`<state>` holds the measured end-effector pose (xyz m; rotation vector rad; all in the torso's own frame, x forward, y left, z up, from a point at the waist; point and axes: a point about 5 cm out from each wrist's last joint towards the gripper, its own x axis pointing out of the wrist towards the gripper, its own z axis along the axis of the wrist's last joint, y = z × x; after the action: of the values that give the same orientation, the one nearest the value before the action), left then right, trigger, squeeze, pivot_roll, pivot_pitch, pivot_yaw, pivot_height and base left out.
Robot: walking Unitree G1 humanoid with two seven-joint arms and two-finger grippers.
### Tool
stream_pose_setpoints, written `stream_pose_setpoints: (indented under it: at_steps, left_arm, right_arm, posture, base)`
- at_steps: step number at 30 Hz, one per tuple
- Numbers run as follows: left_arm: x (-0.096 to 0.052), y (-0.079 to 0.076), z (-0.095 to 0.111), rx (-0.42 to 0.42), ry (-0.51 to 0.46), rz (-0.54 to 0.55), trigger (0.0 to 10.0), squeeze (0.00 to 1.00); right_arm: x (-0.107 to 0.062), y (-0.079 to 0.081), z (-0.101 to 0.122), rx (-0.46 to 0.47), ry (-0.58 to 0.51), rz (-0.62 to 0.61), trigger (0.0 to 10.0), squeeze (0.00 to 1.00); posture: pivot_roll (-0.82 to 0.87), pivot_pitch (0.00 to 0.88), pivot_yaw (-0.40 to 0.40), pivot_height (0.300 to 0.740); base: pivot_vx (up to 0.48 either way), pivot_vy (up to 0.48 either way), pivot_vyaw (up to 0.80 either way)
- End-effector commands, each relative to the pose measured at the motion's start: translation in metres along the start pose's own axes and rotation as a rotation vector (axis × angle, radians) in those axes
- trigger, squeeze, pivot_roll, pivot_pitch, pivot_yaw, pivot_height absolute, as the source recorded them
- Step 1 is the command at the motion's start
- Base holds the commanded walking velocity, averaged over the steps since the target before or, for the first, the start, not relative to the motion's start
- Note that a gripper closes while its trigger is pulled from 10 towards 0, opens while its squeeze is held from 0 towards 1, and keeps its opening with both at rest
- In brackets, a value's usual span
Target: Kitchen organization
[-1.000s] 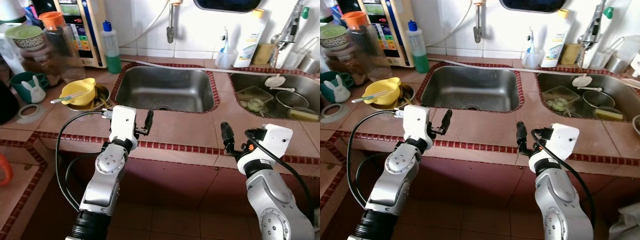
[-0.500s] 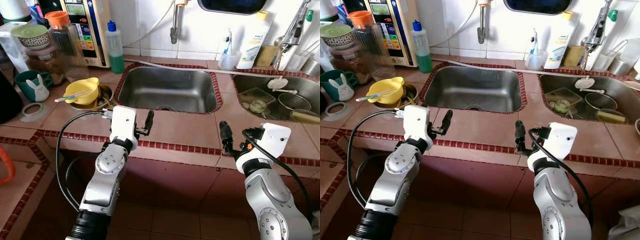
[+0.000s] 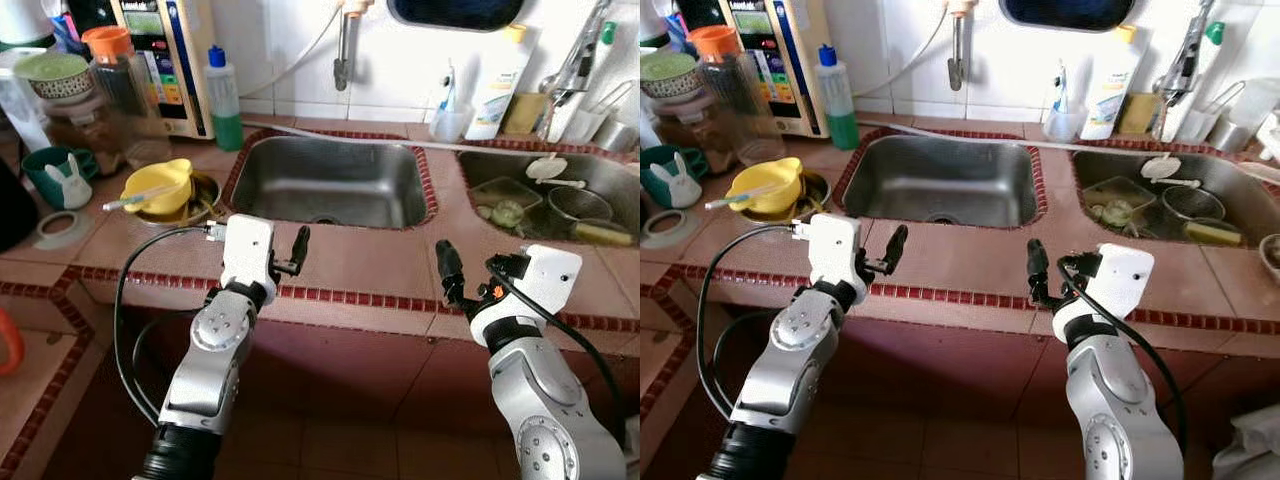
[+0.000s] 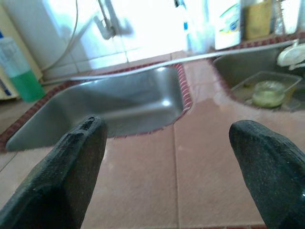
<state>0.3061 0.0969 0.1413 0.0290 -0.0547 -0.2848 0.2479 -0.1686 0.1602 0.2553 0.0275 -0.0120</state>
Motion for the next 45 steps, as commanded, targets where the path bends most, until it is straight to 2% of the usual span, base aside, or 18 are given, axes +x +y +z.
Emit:
stream_pose_setpoints:
  at_steps: [1,6,9,12,17,34,45]
  left_arm:
    - [0.002,-0.004,0.007,-0.005,-0.025,-0.029,10.0,0.0]
    - [0.003,-0.008,0.011,-0.024,-0.04,-0.051,10.0,0.0]
    - [0.003,-0.008,0.011,-0.025,-0.039,-0.052,10.0,0.0]
    - [0.003,-0.008,0.011,-0.024,-0.037,-0.052,10.0,0.0]
    - [0.003,-0.007,0.012,-0.02,-0.039,-0.05,10.0,0.0]
    - [0.002,-0.006,0.01,-0.003,-0.032,-0.048,10.0,0.0]
    - [0.003,-0.008,0.012,-0.003,-0.046,-0.047,10.0,0.0]
  right_arm:
    - [-0.001,0.0,0.003,-0.008,-0.01,-0.002,10.0,0.0]
    - [-0.001,0.002,0.003,-0.046,-0.01,-0.003,10.0,0.0]
    - [-0.001,0.008,0.002,0.015,-0.021,0.042,10.0,0.0]
    - [-0.001,0.009,0.004,-0.024,-0.035,0.03,10.0,0.0]
    - [-0.004,0.012,-0.002,-0.022,-0.002,0.067,10.0,0.0]
    - [-0.005,0.011,-0.002,-0.009,-0.012,0.078,10.0,0.0]
    - [-0.004,0.005,0.0,-0.017,-0.027,0.049,10.0,0.0]
  posture:
    - [0.04,0.0,0.011,0.74]
    - [0.04,0.0,0.012,0.74]
    - [0.03,0.0,0.015,0.74]
    - [0.03,0.0,0.016,0.74]
    - [0.04,0.0,0.015,0.74]
    - [0.04,0.0,0.018,0.74]
    - [0.04,0.0,0.017,0.74]
  base:
    - [0.289,0.0,0.0]
    - [0.289,0.0,0.0]
    - [0.289,0.0,0.0]
    - [0.284,0.0,0.0]
    - [0.266,0.103,0.0]
    - [0.059,0.324,0.0]
    - [0.022,0.0,0.0]
